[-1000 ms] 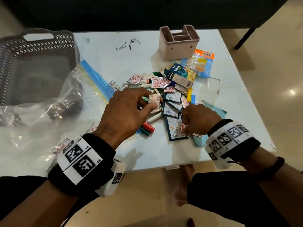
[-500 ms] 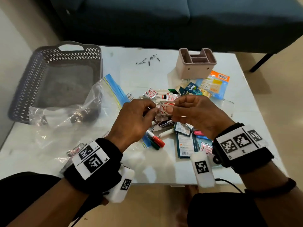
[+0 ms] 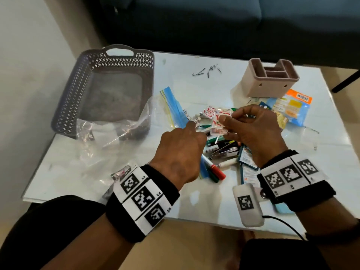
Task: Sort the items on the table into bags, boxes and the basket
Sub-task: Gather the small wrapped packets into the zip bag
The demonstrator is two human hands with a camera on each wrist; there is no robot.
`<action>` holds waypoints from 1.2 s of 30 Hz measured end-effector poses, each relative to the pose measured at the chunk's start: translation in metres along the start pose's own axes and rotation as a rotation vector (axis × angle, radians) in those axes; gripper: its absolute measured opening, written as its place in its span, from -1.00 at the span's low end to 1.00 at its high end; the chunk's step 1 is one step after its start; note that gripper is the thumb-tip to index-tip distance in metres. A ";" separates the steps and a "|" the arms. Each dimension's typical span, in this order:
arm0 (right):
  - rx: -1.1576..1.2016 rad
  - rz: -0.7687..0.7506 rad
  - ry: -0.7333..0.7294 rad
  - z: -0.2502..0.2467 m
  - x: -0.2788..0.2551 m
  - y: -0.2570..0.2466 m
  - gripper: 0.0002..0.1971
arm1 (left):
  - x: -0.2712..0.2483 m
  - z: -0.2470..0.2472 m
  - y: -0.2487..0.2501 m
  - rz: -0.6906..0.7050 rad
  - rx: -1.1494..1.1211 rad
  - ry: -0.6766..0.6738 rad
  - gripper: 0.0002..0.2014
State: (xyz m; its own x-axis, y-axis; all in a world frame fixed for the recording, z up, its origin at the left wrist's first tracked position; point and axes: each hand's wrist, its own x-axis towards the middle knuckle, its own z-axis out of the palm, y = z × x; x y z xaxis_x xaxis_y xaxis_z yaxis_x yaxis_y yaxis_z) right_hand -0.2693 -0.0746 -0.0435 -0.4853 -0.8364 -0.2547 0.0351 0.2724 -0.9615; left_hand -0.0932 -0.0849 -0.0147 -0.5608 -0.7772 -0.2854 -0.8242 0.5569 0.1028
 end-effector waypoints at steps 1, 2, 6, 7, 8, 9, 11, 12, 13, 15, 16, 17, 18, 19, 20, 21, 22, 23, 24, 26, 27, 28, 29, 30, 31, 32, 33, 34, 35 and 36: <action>-0.027 -0.041 0.008 0.004 -0.001 0.001 -0.74 | 0.000 -0.002 -0.001 0.006 -0.027 0.023 -0.64; -0.066 -0.080 0.012 0.008 -0.001 0.003 -0.75 | -0.001 -0.003 -0.002 0.013 -0.055 0.045 -0.69; -0.294 -0.203 -0.073 0.028 -0.003 0.012 -0.82 | -0.004 -0.006 -0.007 0.050 -0.161 0.111 -0.81; -0.314 -0.205 -0.144 0.032 -0.004 0.014 -0.82 | -0.005 -0.007 -0.008 0.062 -0.192 0.119 -0.83; -0.336 -0.199 -0.238 0.036 -0.005 0.016 -0.83 | -0.005 -0.007 -0.010 0.072 -0.210 0.118 -0.84; -0.366 -0.187 -0.346 0.039 -0.006 0.016 -0.83 | -0.005 -0.007 -0.012 0.076 -0.211 0.112 -0.84; -0.408 -0.139 -0.499 0.043 -0.008 0.013 -0.87 | -0.006 -0.007 -0.018 0.072 -0.196 0.097 -0.82; -0.409 -0.124 -0.516 0.042 -0.007 0.010 -0.88 | -0.006 -0.006 -0.022 0.066 -0.205 0.105 -0.84; -0.410 -0.120 -0.492 0.039 -0.006 0.006 -0.88 | -0.007 -0.007 -0.024 0.062 -0.227 0.120 -0.86; -0.427 -0.156 -0.412 0.028 -0.001 -0.001 -0.89 | -0.006 -0.008 -0.026 0.046 -0.258 0.159 -0.88; -0.454 -0.183 -0.375 0.019 0.001 -0.003 -0.91 | -0.005 -0.007 -0.026 0.038 -0.266 0.166 -0.88; -0.489 -0.200 -0.346 0.010 0.003 -0.005 -0.91 | -0.003 -0.007 -0.025 0.032 -0.265 0.168 -0.88; -0.532 -0.205 -0.318 -0.001 0.005 -0.006 -0.91 | -0.001 -0.006 -0.024 0.029 -0.261 0.159 -0.88; -0.582 -0.202 -0.286 -0.013 0.006 -0.006 -0.91 | 0.002 -0.004 -0.022 0.033 -0.254 0.145 -0.87; -0.639 -0.203 -0.264 -0.023 0.008 -0.005 -0.90 | 0.005 -0.001 -0.021 0.029 -0.241 0.130 -0.85; -0.703 -0.208 -0.245 -0.033 0.009 -0.004 -0.90 | 0.006 0.002 -0.020 0.024 -0.224 0.113 -0.83; -0.770 -0.215 -0.218 -0.045 0.010 -0.003 -0.89 | 0.008 0.004 -0.018 0.033 -0.209 0.101 -0.81; -0.838 -0.211 -0.182 -0.062 0.010 -0.003 -0.87 | 0.010 0.006 -0.011 0.057 -0.202 0.096 -0.80; -0.903 -0.191 -0.155 -0.076 0.010 -0.002 -0.85 | 0.010 0.007 -0.007 0.075 -0.201 0.096 -0.79; -1.034 -0.098 -0.094 -0.111 0.005 0.001 -0.83 | 0.009 0.010 0.005 0.131 -0.223 0.102 -0.79; -1.095 -0.030 -0.069 -0.126 0.003 0.004 -0.81 | 0.008 0.012 0.009 0.155 -0.233 0.109 -0.79; -1.152 0.050 -0.049 -0.142 -0.001 0.010 -0.75 | 0.007 0.015 0.015 0.181 -0.243 0.112 -0.78; -1.206 0.125 -0.052 -0.151 -0.006 0.016 -0.69 | 0.007 0.017 0.018 0.196 -0.248 0.113 -0.78; -1.257 0.196 -0.069 -0.159 -0.011 0.023 -0.61 | 0.007 0.020 0.022 0.211 -0.242 0.102 -0.78; -1.299 0.256 -0.096 -0.165 -0.017 0.029 -0.54 | 0.008 0.023 0.027 0.227 -0.224 0.088 -0.79; -1.343 0.300 -0.135 -0.165 -0.022 0.035 -0.46 | 0.008 0.026 0.029 0.235 -0.209 0.073 -0.79; -1.382 0.325 -0.167 -0.164 -0.027 0.041 -0.39 | 0.009 0.030 0.032 0.242 -0.199 0.064 -0.80; -1.412 0.332 -0.190 -0.161 -0.030 0.047 -0.33 | 0.009 0.033 0.033 0.250 -0.193 0.061 -0.81; -1.438 0.320 -0.201 -0.157 -0.033 0.051 -0.30 | 0.009 0.037 0.034 0.260 -0.189 0.060 -0.82; -1.466 0.290 -0.203 -0.155 -0.034 0.055 -0.30 | 0.010 0.041 0.036 0.268 -0.188 0.059 -0.82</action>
State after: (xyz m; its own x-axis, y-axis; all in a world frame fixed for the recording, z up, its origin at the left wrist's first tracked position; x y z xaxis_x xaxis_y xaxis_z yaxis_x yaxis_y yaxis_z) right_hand -0.3861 0.0430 -0.0719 -0.4852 -0.6878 -0.5399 -0.8321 0.5529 0.0435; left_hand -0.1252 -0.0603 -0.0523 -0.7584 -0.6293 -0.1698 -0.6442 0.6840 0.3424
